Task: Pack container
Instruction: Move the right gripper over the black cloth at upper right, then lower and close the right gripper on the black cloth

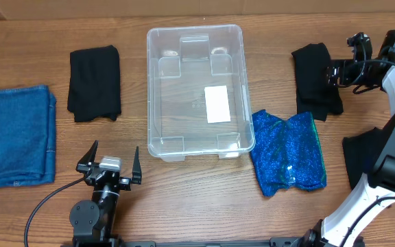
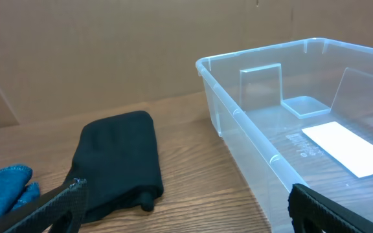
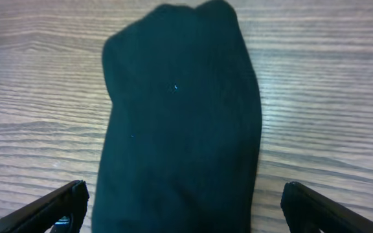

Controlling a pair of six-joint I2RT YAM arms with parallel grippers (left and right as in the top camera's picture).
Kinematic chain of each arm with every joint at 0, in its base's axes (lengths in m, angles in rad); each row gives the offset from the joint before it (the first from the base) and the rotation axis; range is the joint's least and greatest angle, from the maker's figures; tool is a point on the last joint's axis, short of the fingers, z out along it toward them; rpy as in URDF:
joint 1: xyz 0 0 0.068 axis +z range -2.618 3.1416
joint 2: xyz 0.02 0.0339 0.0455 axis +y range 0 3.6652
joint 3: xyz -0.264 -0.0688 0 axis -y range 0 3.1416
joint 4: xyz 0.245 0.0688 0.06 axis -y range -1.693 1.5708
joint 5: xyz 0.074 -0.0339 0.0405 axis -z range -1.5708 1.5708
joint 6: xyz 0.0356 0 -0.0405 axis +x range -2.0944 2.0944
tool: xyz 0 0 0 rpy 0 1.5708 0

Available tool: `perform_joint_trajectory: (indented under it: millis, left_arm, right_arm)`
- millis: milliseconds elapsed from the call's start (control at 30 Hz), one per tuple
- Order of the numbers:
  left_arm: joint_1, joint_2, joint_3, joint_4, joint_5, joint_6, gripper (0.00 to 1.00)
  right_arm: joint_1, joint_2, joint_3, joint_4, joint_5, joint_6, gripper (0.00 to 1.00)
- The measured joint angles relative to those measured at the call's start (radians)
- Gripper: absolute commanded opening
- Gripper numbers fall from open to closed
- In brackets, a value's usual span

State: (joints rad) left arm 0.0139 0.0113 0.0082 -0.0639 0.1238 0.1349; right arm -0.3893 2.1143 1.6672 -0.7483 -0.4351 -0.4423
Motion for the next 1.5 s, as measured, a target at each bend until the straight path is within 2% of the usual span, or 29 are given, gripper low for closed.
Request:
perform_joint_trajectory:
  millis: [400, 700, 1067, 1200, 1500]
  left_arm:
    - [0.0, 0.0, 0.0, 0.0, 0.0, 0.0, 1.0]
    - [0.0, 0.0, 0.0, 0.0, 0.0, 0.0, 1.0]
    - [0.0, 0.0, 0.0, 0.0, 0.0, 0.0, 1.0]
    - [0.0, 0.0, 0.0, 0.0, 0.0, 0.0, 1.0]
    - [0.0, 0.0, 0.0, 0.0, 0.0, 0.0, 1.0]
  right_arm:
    - [0.047, 0.116, 0.0, 0.006, -0.003, -0.003, 1.0]
    - [0.049, 0.121, 0.001, -0.023, -0.036, -0.003, 1.0]
    - [0.04, 0.122, 0.001, 0.151, 0.065, 0.084, 1.0]
    - [0.037, 0.122, 0.001, 0.098, 0.066, 0.085, 1.0]
    - [0.036, 0.128, 0.001, 0.015, -0.08, 0.056, 1.0]
